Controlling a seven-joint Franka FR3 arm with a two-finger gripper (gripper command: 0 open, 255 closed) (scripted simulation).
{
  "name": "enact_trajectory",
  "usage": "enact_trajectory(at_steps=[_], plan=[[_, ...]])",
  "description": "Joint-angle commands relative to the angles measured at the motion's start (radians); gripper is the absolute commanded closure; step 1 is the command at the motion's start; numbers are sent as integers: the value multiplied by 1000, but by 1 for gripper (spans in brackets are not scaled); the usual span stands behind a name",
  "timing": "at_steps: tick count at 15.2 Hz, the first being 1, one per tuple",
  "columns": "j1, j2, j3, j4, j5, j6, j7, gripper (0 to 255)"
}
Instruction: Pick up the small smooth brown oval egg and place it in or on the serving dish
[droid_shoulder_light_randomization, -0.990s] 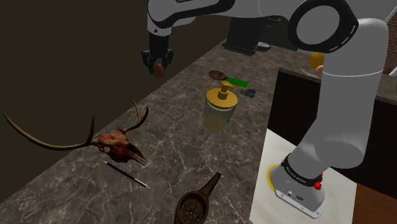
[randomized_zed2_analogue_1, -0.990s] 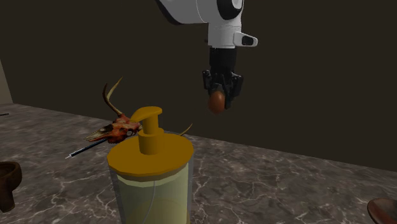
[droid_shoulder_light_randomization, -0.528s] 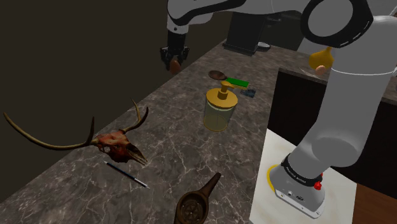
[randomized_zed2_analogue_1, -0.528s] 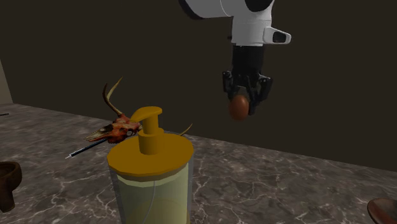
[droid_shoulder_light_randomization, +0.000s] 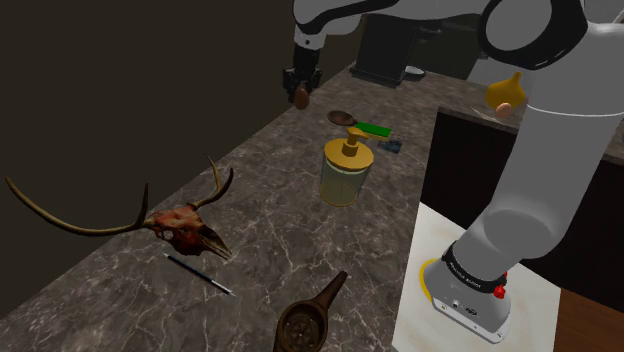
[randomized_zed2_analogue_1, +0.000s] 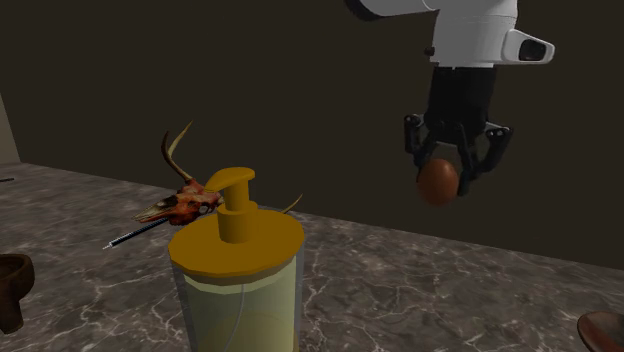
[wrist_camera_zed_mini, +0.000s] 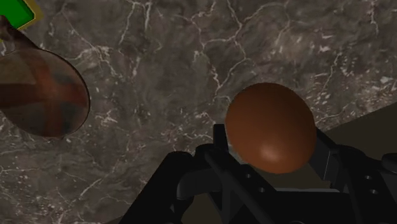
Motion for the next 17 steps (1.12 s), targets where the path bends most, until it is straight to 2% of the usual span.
enact_trajectory(at_steps=[1,9,17], plan=[[-31,-8,-14,-7,7,-4,-49,255],[-146,19,-69,37,32,-35,-222,255],[-267,109,-118,175,58,-99,-389,255]])
